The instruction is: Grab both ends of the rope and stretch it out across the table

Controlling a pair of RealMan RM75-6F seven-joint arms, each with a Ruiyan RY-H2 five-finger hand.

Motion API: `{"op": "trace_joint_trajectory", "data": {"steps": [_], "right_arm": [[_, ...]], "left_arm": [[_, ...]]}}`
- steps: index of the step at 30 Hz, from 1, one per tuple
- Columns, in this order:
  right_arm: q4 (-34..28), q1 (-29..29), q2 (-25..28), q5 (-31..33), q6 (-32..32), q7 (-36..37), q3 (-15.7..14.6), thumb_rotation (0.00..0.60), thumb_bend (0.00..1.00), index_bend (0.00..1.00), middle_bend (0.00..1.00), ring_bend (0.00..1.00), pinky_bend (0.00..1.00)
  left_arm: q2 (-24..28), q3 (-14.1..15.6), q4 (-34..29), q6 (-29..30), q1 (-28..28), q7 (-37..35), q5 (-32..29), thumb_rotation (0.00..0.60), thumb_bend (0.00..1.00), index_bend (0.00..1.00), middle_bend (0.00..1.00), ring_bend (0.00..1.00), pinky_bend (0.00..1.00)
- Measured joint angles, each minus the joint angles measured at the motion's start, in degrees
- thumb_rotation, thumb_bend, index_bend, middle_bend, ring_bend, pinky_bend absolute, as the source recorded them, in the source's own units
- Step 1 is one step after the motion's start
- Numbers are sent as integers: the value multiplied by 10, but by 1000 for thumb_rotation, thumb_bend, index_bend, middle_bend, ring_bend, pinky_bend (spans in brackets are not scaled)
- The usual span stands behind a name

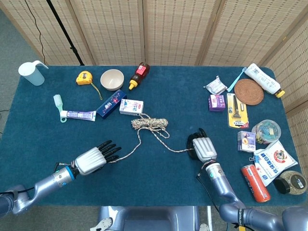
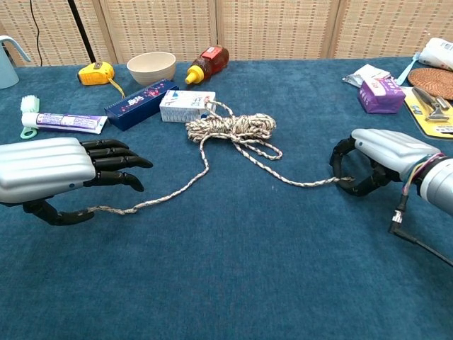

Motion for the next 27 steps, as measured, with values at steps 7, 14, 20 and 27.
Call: {"op": "trace_joint_trajectory", "data": {"steps": [7, 14, 20, 27], "right_arm": [[2, 1, -2, -1, -2, 3, 0, 600, 520, 613, 339, 232, 0], [2, 2, -2, -2, -2, 2, 0, 600, 520, 614, 340, 234, 0], [0, 1, -1, -1, -1, -1, -1, 600, 520, 615, 341, 234, 0], [-3, 1, 1, 2, -1, -4, 0, 600, 520, 616, 343, 234, 0]], "left_arm": [[12, 10, -7, 19, 0, -13, 16, 600, 389, 341, 0, 0, 0], [12, 14, 0, 30, 6, -28, 20, 600, 388, 454, 32, 0, 0], [10, 12, 4, 35, 9, -31, 20, 600, 389, 467, 39, 0, 0], [9, 8, 6, 37, 11, -31, 16, 600, 389, 452, 39, 0, 0]]}}
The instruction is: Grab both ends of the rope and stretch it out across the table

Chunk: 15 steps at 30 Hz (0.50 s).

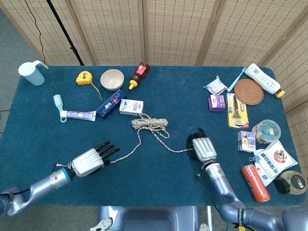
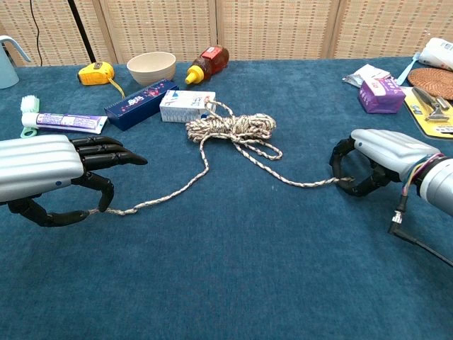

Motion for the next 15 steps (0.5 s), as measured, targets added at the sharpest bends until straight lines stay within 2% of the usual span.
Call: {"op": "trace_joint_trajectory", "data": {"steps": [7, 15], "right_arm": [[0, 1, 0, 2, -2, -1, 0, 600, 520, 617, 345, 234, 0], [1, 1, -1, 2, -2, -2, 0, 600, 521, 618, 345, 234, 0]], "left_arm": [[0, -1, 2, 2, 2, -4, -2, 600, 389, 443, 39, 0, 0], [2, -4, 1, 5, 6, -5, -5, 600, 388, 509, 57, 0, 0]]}}
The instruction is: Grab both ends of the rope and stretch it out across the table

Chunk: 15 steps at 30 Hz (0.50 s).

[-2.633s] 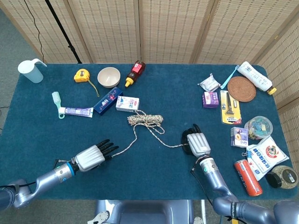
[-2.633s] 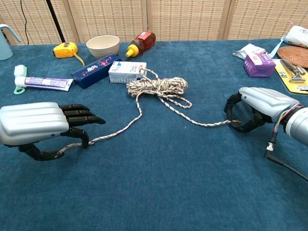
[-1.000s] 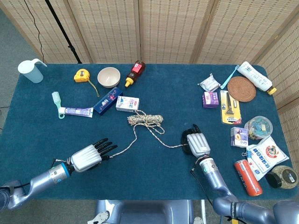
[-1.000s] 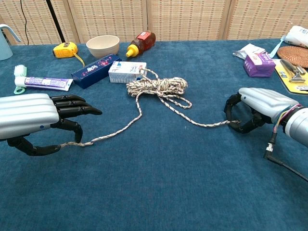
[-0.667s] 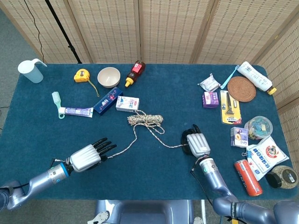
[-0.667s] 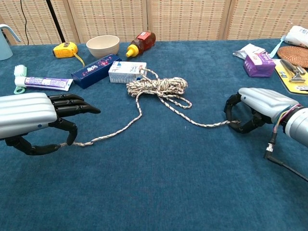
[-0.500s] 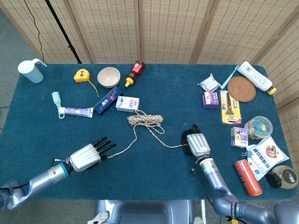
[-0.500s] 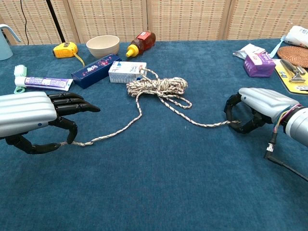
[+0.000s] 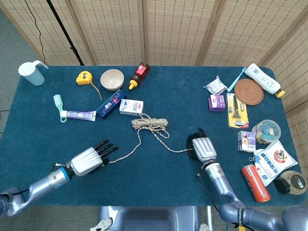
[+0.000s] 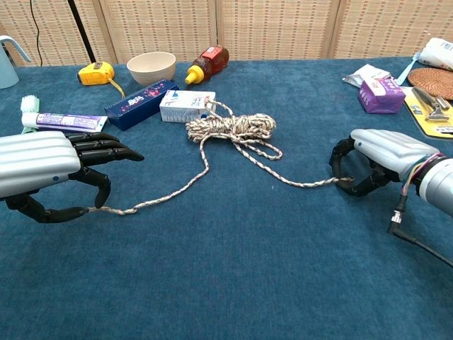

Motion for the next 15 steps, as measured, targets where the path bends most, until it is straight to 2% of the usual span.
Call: {"op": "trace_joint_trajectory", "data": {"steps": [7, 15], "right_arm": [[1, 0, 0, 0, -1, 1, 0, 600, 520, 619, 345, 234, 0], [2, 0, 0, 0, -2, 4, 0, 600, 521, 621, 347, 235, 0]], "left_arm": [[1, -1, -1, -1, 2, 1, -3, 600, 388, 553, 71, 0, 0], [0, -4, 0, -5, 3, 1, -6, 600, 388, 553, 72, 0, 0]]}}
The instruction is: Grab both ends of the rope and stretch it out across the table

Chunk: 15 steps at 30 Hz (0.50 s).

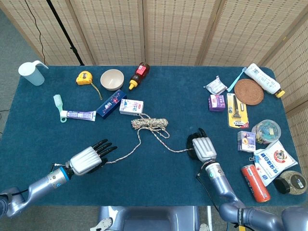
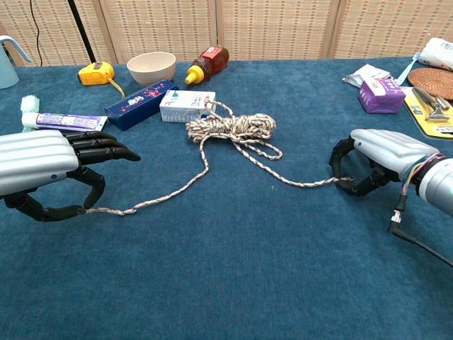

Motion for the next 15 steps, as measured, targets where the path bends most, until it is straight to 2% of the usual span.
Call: {"op": "trace_joint_trajectory", "data": {"steps": [15], "right_arm": [[-5, -1, 4, -1, 4, -2, 1, 600, 523, 627, 352, 239, 0]], "left_arm": [[0, -8, 2, 10, 7, -1, -8, 600, 389, 631, 125, 0, 0]]}}
